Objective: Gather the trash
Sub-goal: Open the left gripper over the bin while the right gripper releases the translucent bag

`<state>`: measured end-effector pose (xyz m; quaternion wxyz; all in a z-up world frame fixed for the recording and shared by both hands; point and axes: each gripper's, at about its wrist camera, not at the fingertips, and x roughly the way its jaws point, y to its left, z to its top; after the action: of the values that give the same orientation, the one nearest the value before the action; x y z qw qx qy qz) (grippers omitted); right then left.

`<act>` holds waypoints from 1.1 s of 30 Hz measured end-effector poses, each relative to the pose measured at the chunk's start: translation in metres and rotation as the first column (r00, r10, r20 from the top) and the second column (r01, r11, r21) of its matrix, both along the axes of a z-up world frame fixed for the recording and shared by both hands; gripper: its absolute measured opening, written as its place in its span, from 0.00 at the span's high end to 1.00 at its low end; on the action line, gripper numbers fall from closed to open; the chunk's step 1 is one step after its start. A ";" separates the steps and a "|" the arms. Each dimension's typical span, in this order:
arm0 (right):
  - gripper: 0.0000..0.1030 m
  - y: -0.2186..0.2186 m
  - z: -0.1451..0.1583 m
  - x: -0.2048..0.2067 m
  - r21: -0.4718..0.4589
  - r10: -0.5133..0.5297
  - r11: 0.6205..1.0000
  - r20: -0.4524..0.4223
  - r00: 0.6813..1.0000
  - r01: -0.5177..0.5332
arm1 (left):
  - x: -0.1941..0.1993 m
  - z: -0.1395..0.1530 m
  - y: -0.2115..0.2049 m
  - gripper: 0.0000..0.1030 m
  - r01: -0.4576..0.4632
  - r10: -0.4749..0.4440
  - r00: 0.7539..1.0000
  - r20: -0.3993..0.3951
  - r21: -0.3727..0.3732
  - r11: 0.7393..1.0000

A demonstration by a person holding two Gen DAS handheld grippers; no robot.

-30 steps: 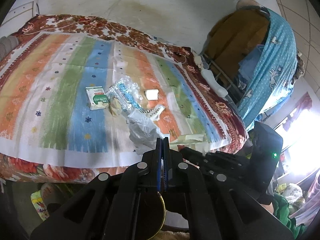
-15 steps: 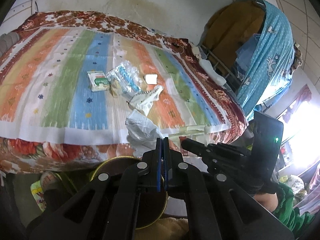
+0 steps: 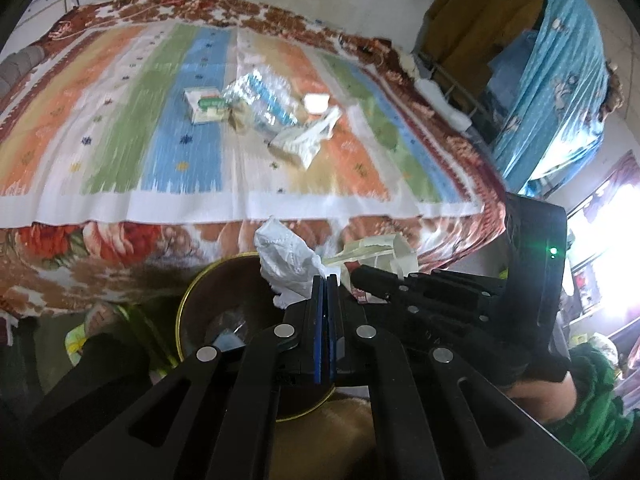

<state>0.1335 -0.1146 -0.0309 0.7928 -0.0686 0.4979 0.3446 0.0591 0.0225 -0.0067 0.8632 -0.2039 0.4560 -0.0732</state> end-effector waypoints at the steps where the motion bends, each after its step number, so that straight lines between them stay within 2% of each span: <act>1: 0.99 0.001 -0.003 0.000 -0.010 -0.001 1.000 -0.005 1.000 0.001 | 0.002 -0.003 -0.001 0.99 0.000 0.000 1.000 -0.012 0.005 1.000; 10: 0.99 0.000 -0.039 0.015 -0.049 -0.062 0.997 -0.134 0.989 0.056 | 0.015 -0.029 0.007 0.99 -0.055 0.052 0.991 -0.119 -0.025 0.998; 16: 0.99 0.002 -0.052 0.022 -0.072 -0.086 0.995 -0.182 0.980 0.074 | 0.024 -0.048 0.012 0.99 -0.105 0.099 0.975 -0.200 -0.020 0.994; 18: 0.95 0.002 -0.058 0.023 -0.076 -0.098 0.994 -0.202 0.975 0.085 | 0.026 -0.054 0.016 0.98 -0.130 0.120 0.966 -0.230 -0.030 0.991; 21: 0.62 0.001 -0.059 0.026 -0.088 -0.129 0.990 -0.180 0.975 0.114 | 0.027 -0.054 0.023 0.74 -0.165 0.153 0.961 -0.231 -0.031 0.986; 22: 0.61 0.001 -0.057 0.027 -0.087 -0.135 0.989 -0.171 0.976 0.122 | 0.026 -0.052 0.025 0.66 -0.175 0.164 0.962 -0.218 -0.030 0.984; 27: 0.61 -0.003 -0.050 0.034 -0.064 -0.158 0.987 -0.155 0.975 0.149 | 0.025 -0.046 0.035 0.65 -0.213 0.201 0.959 -0.199 -0.041 0.976; 30: 0.61 -0.003 -0.046 0.036 -0.055 -0.159 0.987 -0.140 0.977 0.153 | 0.025 -0.041 0.040 0.60 -0.236 0.225 0.958 -0.180 -0.038 0.971; 33: 0.57 -0.001 -0.041 0.037 -0.043 -0.156 0.987 -0.129 0.979 0.152 | 0.026 -0.035 0.044 0.53 -0.251 0.245 0.957 -0.157 -0.022 0.968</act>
<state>0.1703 -0.1161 -0.0723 0.7812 -0.0200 0.5588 0.2776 0.0854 0.0668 -0.0416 0.8235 -0.2825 0.4903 0.0420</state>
